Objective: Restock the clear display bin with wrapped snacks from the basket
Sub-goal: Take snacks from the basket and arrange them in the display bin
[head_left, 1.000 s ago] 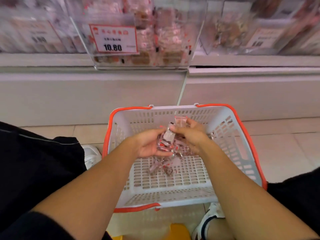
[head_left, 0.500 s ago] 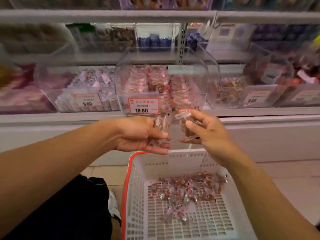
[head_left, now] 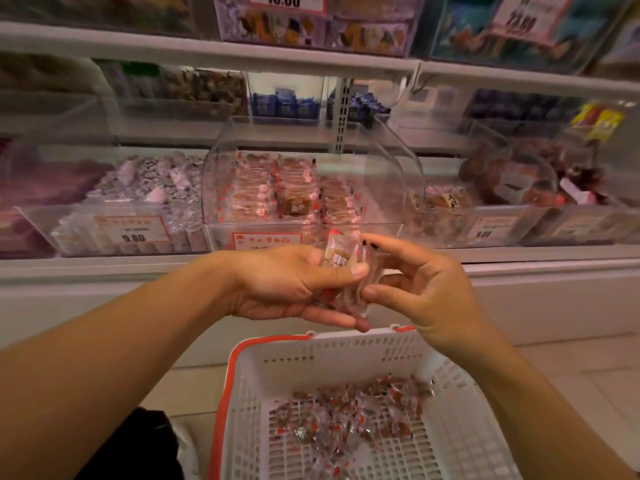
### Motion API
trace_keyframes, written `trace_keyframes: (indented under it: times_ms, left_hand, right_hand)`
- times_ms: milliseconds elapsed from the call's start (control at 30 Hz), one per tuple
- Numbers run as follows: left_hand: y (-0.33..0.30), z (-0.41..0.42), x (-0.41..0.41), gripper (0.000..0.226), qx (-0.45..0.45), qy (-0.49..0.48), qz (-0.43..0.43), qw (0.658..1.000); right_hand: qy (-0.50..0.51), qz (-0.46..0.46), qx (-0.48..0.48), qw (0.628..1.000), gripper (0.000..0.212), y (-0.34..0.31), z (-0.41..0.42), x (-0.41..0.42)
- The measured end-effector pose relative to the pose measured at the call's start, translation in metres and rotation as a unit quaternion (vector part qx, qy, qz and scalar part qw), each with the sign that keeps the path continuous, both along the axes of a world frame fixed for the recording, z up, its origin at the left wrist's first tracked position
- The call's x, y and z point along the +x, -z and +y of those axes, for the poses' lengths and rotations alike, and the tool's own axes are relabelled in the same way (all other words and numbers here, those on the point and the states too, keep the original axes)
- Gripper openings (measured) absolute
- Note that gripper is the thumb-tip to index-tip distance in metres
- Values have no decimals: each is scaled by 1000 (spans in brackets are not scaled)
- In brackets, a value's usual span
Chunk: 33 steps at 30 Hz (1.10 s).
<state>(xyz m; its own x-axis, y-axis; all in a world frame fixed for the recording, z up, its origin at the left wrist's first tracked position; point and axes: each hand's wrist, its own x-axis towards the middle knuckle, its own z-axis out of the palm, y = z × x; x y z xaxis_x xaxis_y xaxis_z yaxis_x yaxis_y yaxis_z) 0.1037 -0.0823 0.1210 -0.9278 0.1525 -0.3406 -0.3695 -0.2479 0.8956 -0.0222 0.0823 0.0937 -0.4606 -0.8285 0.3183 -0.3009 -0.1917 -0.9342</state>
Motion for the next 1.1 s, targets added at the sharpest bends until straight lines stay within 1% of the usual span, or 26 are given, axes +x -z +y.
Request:
trace_keyframes:
  times_ms: [100, 200, 267, 300, 367, 400, 433, 467, 500, 533, 567, 633, 700, 733, 767, 833, 867, 900, 933, 1000, 1067, 1100]
  left_hand:
    - [3, 7, -3, 31, -108, -29, 19, 994]
    - [6, 8, -6, 27, -188, -60, 40, 979]
    - [6, 6, -8, 32, -213, -52, 39, 975]
    - [6, 5, -8, 35, -219, -37, 34, 974]
    - [8, 7, -8, 31, -207, -8, 26, 978]
    - [10, 9, -7, 28, -195, -4, 27, 980]
    - [12, 10, -8, 25, -182, -8, 32, 983]
    - [14, 11, -9, 25, -170, -17, 38, 984]
    - [15, 11, -9, 24, -158, -26, 42, 986]
    - [15, 10, -10, 22, -148, -28, 41, 988]
    - [15, 8, -10, 20, -147, -25, 40, 988]
    - [13, 3, -8, 25, -181, -15, 35, 983]
    - [10, 0, -7, 41, -260, -16, 31, 965]
    - [7, -1, -6, 49, -311, -16, 29, 950]
    - [4, -1, -5, 56, -373, -9, 31, 927]
    - [-2, -1, -3, 66, -505, 11, 53, 861]
    - [-5, -1, -3, 68, -548, 9, 75, 833]
    - [-8, -2, -2, 70, -572, -2, 100, 814]
    - [-12, -4, -2, 71, -580, -20, 126, 804]
    - [-23, -10, -2, 73, -570, -81, 172, 799]
    - [-35, -20, -1, 77, -529, -144, 202, 812]
    - [-41, -26, -1, 80, -502, -174, 207, 821]
  right_hand:
    - [21, -64, -14, 998, 55, 11, 0, 7]
    - [48, -101, -14, 994, 44, 18, -1, 12]
    - [63, -119, -23, 991, 38, 20, -3, 14]
    - [73, -120, -27, 990, 38, 21, -4, 14]
    - [88, -104, -24, 990, 43, 22, -6, 14]
    - [92, -91, -17, 991, 50, 22, -8, 15]
    - [93, -57, -4, 994, 57, 24, -8, 15]
    - [89, 2, 17, 996, 62, 25, -8, 15]
    - [84, 87, 49, 991, 63, 26, -7, 16]
    - [79, 163, 81, 980, 62, 28, -7, 17]
    - [78, 212, 104, 968, 61, 29, -6, 19]
    - [79, 238, 119, 961, 58, 26, -5, 21]
    - [79, 234, 107, 963, 57, 20, -3, 21]
    - [74, 220, 104, 967, 58, 16, -1, 19]
    - [63, 203, 106, 971, 59, 9, 0, 17]
    - [23, 201, 120, 972, 53, -5, 0, 12]
    - [6, 221, 130, 967, 48, -13, -1, 10]
    - [-4, 246, 138, 959, 43, -22, -4, 8]
    - [-3, 272, 142, 952, 39, -31, -8, 7]
    - [18, 321, 139, 937, 36, -49, -20, 2]
    - [33, 353, 133, 925, 34, -67, -32, -4]
    - [33, 350, 131, 927, 33, -75, -39, -9]
